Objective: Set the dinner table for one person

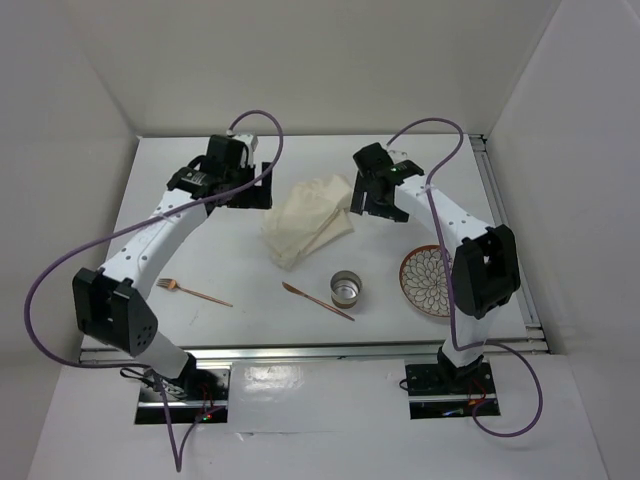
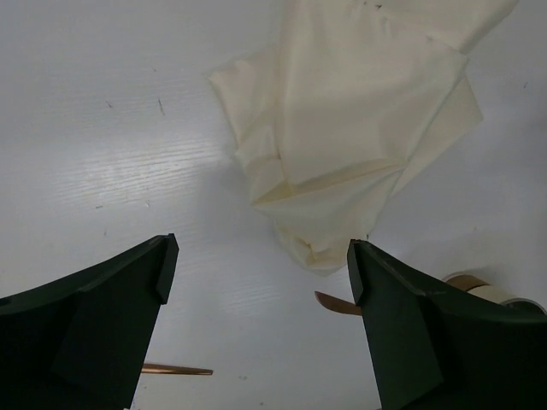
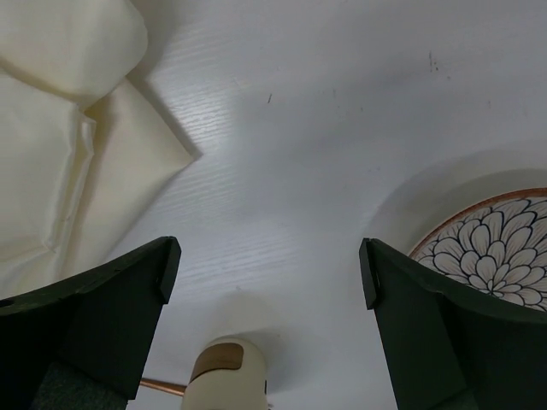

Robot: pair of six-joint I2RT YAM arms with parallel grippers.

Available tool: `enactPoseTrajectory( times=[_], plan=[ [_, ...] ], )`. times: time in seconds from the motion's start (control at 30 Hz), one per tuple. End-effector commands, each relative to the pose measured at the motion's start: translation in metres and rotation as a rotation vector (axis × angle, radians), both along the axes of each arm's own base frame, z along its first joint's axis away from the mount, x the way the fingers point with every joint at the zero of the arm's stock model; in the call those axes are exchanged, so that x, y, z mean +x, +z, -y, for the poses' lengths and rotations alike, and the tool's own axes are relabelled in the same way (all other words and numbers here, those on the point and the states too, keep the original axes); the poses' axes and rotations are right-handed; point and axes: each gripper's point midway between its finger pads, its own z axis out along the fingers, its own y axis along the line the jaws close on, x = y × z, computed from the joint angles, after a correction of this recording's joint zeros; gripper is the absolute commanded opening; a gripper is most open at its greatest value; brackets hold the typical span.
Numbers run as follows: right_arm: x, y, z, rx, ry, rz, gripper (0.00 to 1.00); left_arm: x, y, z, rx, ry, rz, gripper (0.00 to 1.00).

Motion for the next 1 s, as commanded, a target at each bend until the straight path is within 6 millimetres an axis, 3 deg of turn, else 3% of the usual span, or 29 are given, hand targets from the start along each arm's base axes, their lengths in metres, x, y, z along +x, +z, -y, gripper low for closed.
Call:
enactPoseTrajectory(
  times=[0.0,0.17,0.2,0.23,0.3,0.4,0.53,0.63,0.97],
  plan=[
    [0.009,0.014,-0.021,0.077,0.06,0.066,1.0,0.008,0.002,0.006,-0.032,0.02,-0.019,1.0],
    [0.017,0.028,-0.051,0.205,0.158,0.106,0.98,0.019,0.002,0.001,-0.081,0.071,-0.035,1.0],
    [0.017,0.031,-0.056,0.232,0.173,0.117,0.96,0.02,0.002,0.0,-0.115,0.081,-0.046,0.95],
    [0.02,0.034,-0.062,0.259,0.189,0.129,0.84,0.015,-0.001,0.009,-0.19,0.038,-0.096,0.9],
    [0.02,0.045,-0.078,0.346,0.243,0.172,0.76,0.017,-0.004,0.002,-0.283,0.036,-0.125,0.88],
    [0.022,0.058,-0.098,0.462,0.309,0.204,0.76,0.017,-0.01,-0.005,-0.39,0.029,-0.135,0.88],
    [0.029,0.039,-0.119,0.53,0.315,0.115,0.73,0.011,-0.018,0.0,-0.447,0.021,-0.187,0.88],
    [0.04,0.022,-0.13,0.551,0.292,0.059,0.76,0.002,-0.044,0.006,-0.471,0.018,-0.275,0.92],
    [0.057,-0.022,-0.122,0.573,0.164,0.0,0.78,-0.028,-0.103,0.021,-0.57,0.017,-0.467,0.96]
  ],
)
